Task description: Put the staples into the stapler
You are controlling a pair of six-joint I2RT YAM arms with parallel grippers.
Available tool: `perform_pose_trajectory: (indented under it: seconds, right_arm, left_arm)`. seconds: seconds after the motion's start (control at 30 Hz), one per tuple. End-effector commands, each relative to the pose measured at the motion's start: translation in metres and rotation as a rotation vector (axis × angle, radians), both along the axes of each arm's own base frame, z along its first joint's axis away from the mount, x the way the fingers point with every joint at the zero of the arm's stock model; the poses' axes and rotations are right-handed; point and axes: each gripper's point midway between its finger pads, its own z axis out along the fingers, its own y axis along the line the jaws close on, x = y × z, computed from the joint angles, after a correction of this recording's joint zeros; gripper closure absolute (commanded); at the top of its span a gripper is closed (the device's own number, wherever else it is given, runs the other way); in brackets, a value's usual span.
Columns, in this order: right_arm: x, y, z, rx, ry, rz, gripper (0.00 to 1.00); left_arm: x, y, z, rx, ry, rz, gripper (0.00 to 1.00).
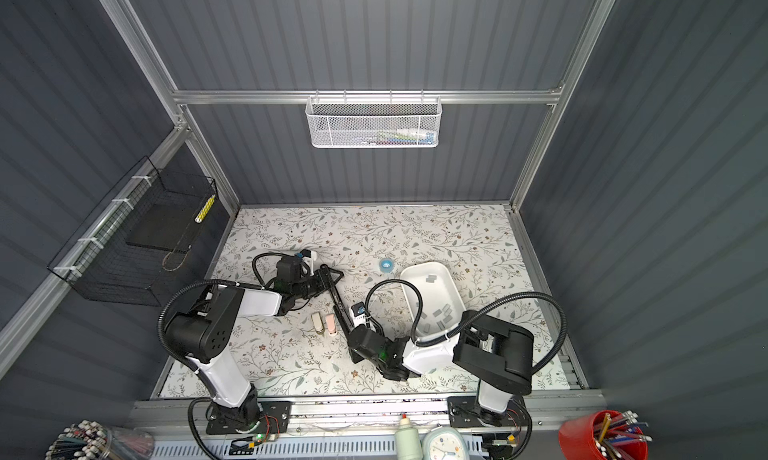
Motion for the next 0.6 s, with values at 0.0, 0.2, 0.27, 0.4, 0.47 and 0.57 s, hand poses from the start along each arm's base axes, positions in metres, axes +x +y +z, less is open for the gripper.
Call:
perform_pose_trajectory:
  seconds: [0.0,0.2,0.27,0.4,0.47,0.57]
  right_arm:
    - [-0.002,0.0,0.008,-0.045,-0.065,0.022,0.95]
    - [0.003,-0.013,0.001,-0.13,-0.104,-0.011,0.97]
    - [0.003,-0.014,0.0,-0.135,-0.113,-0.008,0.97]
    - [0.004,-0.013,-0.002,-0.127,-0.131,-0.001,0.97]
    - [0.004,-0.014,-0.003,-0.124,-0.137,-0.004,0.97]
    - [0.004,-0.015,-0.006,-0.126,-0.142,-0.004,0.97]
  left_arm:
    - [-0.02,0.005,-0.033,0.047,0.128,-0.017,0.33]
    - [-0.016,0.0,-0.006,0.033,0.022,-0.062,0.47]
    - [-0.015,-0.004,0.003,0.021,-0.01,-0.085,0.53]
    - [-0.014,-0.012,0.026,0.007,-0.109,-0.119,0.57]
    - [-0.016,-0.016,0.04,0.008,-0.166,-0.14,0.57]
    - [-0.024,-0.024,0.058,0.022,-0.248,-0.168,0.57]
